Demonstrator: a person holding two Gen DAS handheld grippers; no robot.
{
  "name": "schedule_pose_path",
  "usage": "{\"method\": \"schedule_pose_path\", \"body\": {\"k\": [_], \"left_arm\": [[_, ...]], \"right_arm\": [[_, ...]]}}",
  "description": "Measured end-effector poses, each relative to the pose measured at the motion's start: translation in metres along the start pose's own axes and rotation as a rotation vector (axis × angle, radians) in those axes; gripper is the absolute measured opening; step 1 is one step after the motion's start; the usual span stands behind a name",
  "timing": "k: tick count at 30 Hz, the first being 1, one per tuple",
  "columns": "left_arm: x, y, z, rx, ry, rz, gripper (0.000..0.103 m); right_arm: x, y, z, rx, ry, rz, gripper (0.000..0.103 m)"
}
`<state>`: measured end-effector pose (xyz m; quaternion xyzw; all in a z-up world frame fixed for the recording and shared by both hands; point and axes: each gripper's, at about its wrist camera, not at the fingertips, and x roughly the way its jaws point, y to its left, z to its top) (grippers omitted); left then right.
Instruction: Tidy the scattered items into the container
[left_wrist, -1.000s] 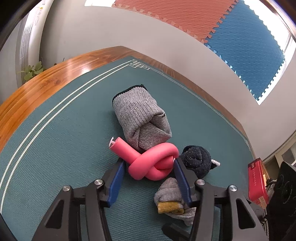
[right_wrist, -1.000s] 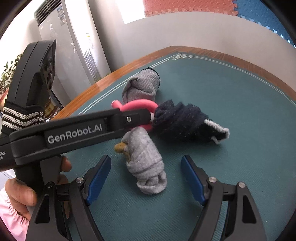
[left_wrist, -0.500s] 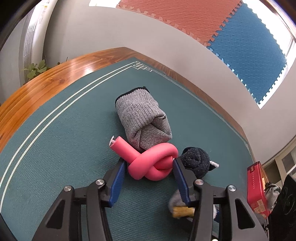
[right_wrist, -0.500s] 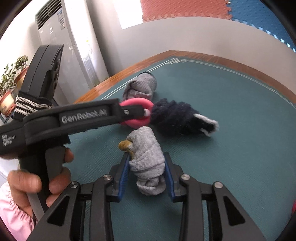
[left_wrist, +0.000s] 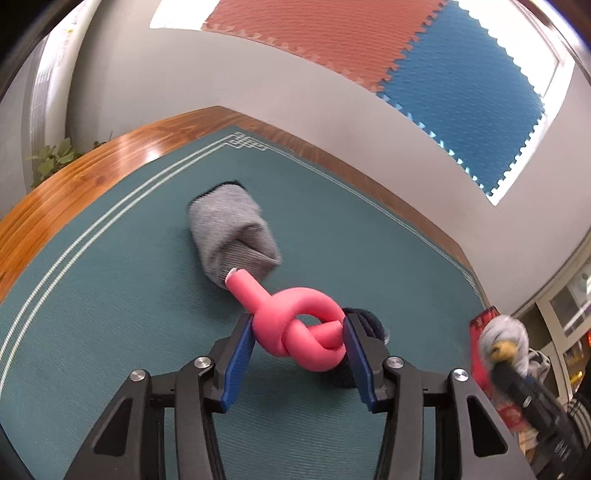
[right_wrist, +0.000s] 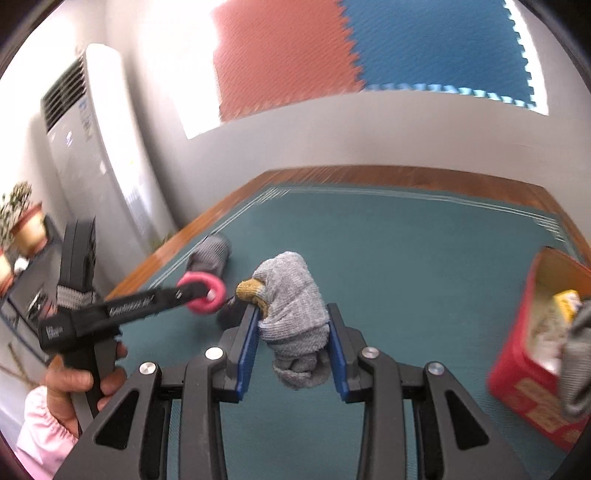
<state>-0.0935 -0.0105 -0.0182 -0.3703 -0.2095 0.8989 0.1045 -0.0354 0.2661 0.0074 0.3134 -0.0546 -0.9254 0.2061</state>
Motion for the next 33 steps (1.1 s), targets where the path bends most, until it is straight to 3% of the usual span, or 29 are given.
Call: {"method": "schedule_pose_path", "body": {"k": [6, 15, 19, 23, 29, 30, 31, 32, 33], "left_arm": [[-0.009, -0.009, 0.001, 0.014, -0.028, -0.019, 0.051], [-0.017, -0.018, 0.002, 0.023, -0.045, -0.049, 0.051], [-0.02, -0.022, 0.001, 0.025, -0.044, -0.074, 0.043], [-0.026, -0.03, 0.003, 0.042, -0.064, -0.097, 0.043], [-0.027, -0.035, 0.003, 0.054, -0.051, -0.082, 0.043], [-0.025, -0.032, 0.002, 0.043, -0.039, -0.073, 0.044], [-0.022, -0.028, 0.001, 0.022, -0.023, -0.064, 0.057], [-0.02, -0.024, 0.0, -0.001, -0.014, -0.052, 0.081], [-0.02, -0.019, -0.001, -0.026, -0.011, -0.037, 0.09]], "right_arm": [[-0.026, -0.035, 0.007, 0.082, -0.073, -0.046, 0.038], [-0.05, -0.052, 0.013, 0.13, -0.16, -0.084, 0.038], [-0.051, -0.063, 0.015, 0.16, -0.183, -0.091, 0.038], [-0.066, -0.075, 0.017, 0.188, -0.222, -0.109, 0.038], [-0.075, -0.091, 0.016, 0.238, -0.248, -0.118, 0.038], [-0.076, -0.093, 0.016, 0.243, -0.245, -0.117, 0.038], [-0.074, -0.093, 0.016, 0.245, -0.241, -0.115, 0.038], [-0.072, -0.093, 0.016, 0.246, -0.237, -0.113, 0.038], [-0.073, -0.093, 0.014, 0.244, -0.235, -0.113, 0.038]]}}
